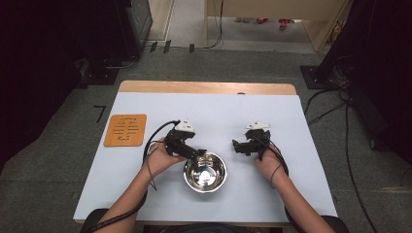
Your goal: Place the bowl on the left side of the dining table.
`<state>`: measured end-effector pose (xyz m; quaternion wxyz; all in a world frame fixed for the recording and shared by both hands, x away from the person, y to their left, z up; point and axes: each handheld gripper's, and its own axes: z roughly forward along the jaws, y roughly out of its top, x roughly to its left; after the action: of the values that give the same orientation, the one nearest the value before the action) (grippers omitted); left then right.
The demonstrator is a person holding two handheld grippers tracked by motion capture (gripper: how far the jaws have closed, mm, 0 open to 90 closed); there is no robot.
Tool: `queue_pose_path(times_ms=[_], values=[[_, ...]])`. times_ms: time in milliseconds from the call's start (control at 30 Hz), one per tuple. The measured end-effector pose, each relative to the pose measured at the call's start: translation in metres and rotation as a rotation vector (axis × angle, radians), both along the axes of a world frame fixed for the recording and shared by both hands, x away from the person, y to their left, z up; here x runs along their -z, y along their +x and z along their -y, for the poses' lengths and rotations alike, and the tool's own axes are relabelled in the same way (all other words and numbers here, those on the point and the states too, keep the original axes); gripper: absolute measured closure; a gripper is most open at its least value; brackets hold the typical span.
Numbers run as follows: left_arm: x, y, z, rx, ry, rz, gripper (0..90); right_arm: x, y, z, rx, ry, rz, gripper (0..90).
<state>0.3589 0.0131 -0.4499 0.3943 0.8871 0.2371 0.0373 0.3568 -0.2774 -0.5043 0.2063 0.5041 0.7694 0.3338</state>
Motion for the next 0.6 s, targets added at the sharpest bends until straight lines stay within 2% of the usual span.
queue_pose_path(times_ms=[67, 233, 600], values=[[0.001, -0.001, 0.002, 0.011, -0.009, -0.01, 16.2, 0.0, 0.0, 0.0, 0.0, 0.0, -0.001, 4.9], [0.003, -0.002, 0.004, 0.02, -0.007, -0.006, 16.2, 0.0, 0.0, 0.0, 0.0, 0.0, 0.0, 4.9], [0.013, -0.005, 0.012, 0.067, 0.025, -0.016, 16.2, 0.0, 0.0, 0.0, -0.001, 0.0, 0.001, 4.9]])
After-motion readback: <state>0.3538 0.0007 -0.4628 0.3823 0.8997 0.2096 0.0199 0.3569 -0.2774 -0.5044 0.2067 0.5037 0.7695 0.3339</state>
